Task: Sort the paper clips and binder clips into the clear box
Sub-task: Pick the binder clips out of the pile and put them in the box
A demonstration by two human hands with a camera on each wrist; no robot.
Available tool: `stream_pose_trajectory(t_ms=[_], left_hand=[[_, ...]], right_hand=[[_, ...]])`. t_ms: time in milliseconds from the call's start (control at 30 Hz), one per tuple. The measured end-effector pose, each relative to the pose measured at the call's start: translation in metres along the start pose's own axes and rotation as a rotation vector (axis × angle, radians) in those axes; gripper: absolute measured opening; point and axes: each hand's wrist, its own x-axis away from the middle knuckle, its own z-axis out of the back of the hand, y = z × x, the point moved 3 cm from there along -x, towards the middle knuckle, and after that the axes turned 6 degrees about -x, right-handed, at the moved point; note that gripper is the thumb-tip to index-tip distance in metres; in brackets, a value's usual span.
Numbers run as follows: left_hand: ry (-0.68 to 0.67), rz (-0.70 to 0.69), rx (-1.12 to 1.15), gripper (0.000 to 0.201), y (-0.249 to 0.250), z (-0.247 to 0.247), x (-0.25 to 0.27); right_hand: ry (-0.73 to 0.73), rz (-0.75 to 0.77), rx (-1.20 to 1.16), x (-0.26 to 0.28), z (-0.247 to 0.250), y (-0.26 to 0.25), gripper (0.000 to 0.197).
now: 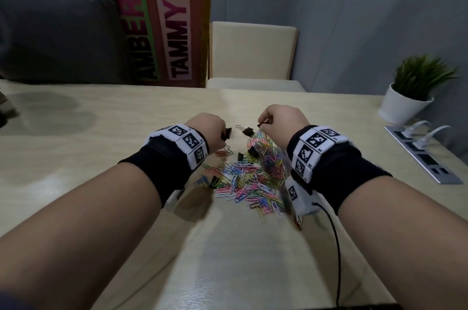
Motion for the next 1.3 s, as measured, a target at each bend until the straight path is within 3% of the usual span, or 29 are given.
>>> stream_pose_trajectory(t_ms=[133, 267, 467, 600, 700, 867, 1033, 1167, 1300], left_hand=[[0.159, -0.013, 0.114, 0.027, 0.02, 0.01, -0.001], [0.258, -0.075, 0.264, 0.026, 0.05, 0.016, -0.005], [0.263, -0.077, 0.621, 0.041, 0.095, 0.015, -0.014], [0.217, -0.075, 0.684, 0.055, 0.113, 0.009, -0.023], [0.184, -0.1, 0.632, 0.056, 0.112, 0.002, -0.026], [0.17, -0.046, 0.407, 0.037, 0.069, -0.005, -0.03], [-0.039, 0.063, 0.073, 0.036, 0.015, -0.024, -0.029], [-0.146, -0.002, -0.053, 0.041, 0.004, -0.036, -0.031], [-0.18, -0.039, -0.163, 0.032, 0.004, -0.034, -0.035]], right_hand=[[0.075, -0.105, -0.012, 0.004, 0.023, 0.03, 0.023], [0.118, -0.21, -0.084, 0.014, 0.033, 0.061, 0.014], [0.144, -0.291, -0.09, 0.027, 0.038, 0.09, 0.01], [0.039, -0.321, -0.069, 0.03, 0.034, 0.096, 0.026], [-0.021, -0.304, -0.066, 0.032, 0.031, 0.094, 0.033], [-0.021, -0.204, -0.005, 0.032, 0.026, 0.075, 0.03], [-0.099, -0.066, 0.047, 0.022, 0.003, 0.038, 0.029], [-0.214, 0.008, 0.167, 0.011, -0.02, 0.011, 0.028], [-0.35, 0.053, 0.316, -0.008, -0.041, -0.006, 0.037]])
